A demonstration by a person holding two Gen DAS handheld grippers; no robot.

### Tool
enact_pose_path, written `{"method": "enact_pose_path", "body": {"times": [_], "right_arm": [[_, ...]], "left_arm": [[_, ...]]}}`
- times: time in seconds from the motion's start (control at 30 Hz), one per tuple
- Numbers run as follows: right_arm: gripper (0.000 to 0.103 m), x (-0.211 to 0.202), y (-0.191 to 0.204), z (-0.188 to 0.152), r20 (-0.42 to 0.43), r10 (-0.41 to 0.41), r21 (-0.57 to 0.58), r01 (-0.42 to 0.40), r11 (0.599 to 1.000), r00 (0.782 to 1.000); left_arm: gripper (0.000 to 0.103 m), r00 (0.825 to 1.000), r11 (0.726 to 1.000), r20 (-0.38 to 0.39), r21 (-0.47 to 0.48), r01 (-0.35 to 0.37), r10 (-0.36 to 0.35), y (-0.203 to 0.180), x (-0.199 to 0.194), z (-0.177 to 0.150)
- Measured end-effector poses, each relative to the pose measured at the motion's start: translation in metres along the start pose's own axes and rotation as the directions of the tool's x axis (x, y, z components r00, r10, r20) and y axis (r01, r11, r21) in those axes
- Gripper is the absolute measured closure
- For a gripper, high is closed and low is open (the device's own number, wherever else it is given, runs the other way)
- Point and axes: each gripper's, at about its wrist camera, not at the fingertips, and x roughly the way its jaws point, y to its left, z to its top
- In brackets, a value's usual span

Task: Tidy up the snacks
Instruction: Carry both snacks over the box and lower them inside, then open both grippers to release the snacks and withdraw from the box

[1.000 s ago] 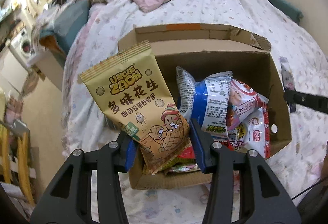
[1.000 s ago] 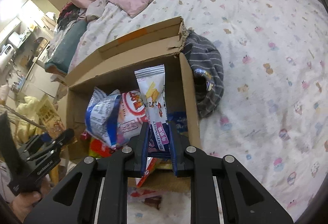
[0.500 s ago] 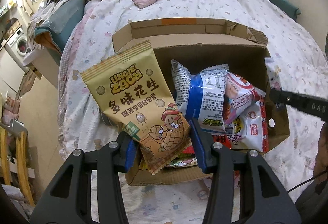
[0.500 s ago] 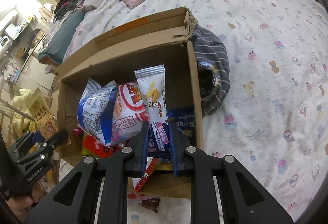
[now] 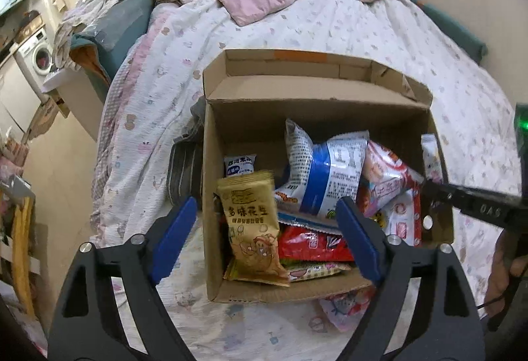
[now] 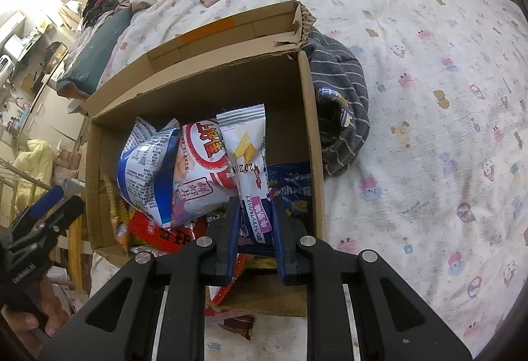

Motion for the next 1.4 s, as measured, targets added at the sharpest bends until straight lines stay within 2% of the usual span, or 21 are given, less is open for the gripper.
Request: {"method": "enact_pose_path", "body": {"times": [0.23,0.27,0.47,0.53,0.57,0.6,0.63,0.83,1.07,1.4], "right_arm": [[0.083,-0.001,0.0,0.0,0.005,0.014,-0.001,-0.014,1.0,1.0],[0.08,-0.002,0.001,0.0,0.01,0.015,-0.001,-0.015,1.0,1.0],[0.079,-0.01,0.003,0.004,0.049,0.012,-0.013,-0.012,1.0,0.999],[0.069,-0.015,0.001,0.004,0.067,0.022,0.002,-0.022,1.0,0.998],[0.048,-0.018,0.001,0.004,0.077,0.031,0.007,-0.032,0.999,0.997],[0.033,-0.021,0.0,0.003,0.092,0.041,0.016,-0.043,0.999,0.995],[0.032,-0.025,-0.001,0.002,0.112,0.049,0.021,-0.052,0.998,0.993],[0.032,-0.036,0.003,-0.001,0.139,0.055,0.013,-0.057,0.998,0.989],[0.032,-0.05,0.007,-0.016,0.148,0.054,0.002,-0.054,0.999,0.988],[0.032,-0.06,0.011,-0.048,0.127,0.087,0.021,-0.09,0.996,0.988]], "left_arm": [[0.019,1.0,1.0,-0.022,-0.006,0.006,-0.006,0.002,0.004,0.001],[0.019,1.0,1.0,-0.025,-0.006,0.008,-0.008,0.002,0.005,0.001],[0.019,1.0,1.0,-0.017,-0.007,0.004,-0.004,0.001,0.003,0.0],[0.019,1.0,1.0,-0.003,-0.016,-0.017,0.017,0.003,-0.001,0.0],[0.019,1.0,0.999,0.011,-0.028,-0.024,0.025,0.006,-0.004,0.0],[0.019,0.999,0.999,0.026,-0.045,-0.022,0.023,0.01,-0.008,0.001],[0.019,0.999,0.998,0.038,-0.06,-0.019,0.021,0.013,-0.01,0.002],[0.019,0.999,0.993,0.049,-0.12,-0.001,0.007,0.026,-0.017,0.002],[0.019,0.998,0.995,0.046,-0.099,-0.034,0.039,0.027,-0.027,-0.01],[0.019,0.999,0.991,0.017,-0.128,-0.034,0.036,0.038,-0.047,-0.039]]}}
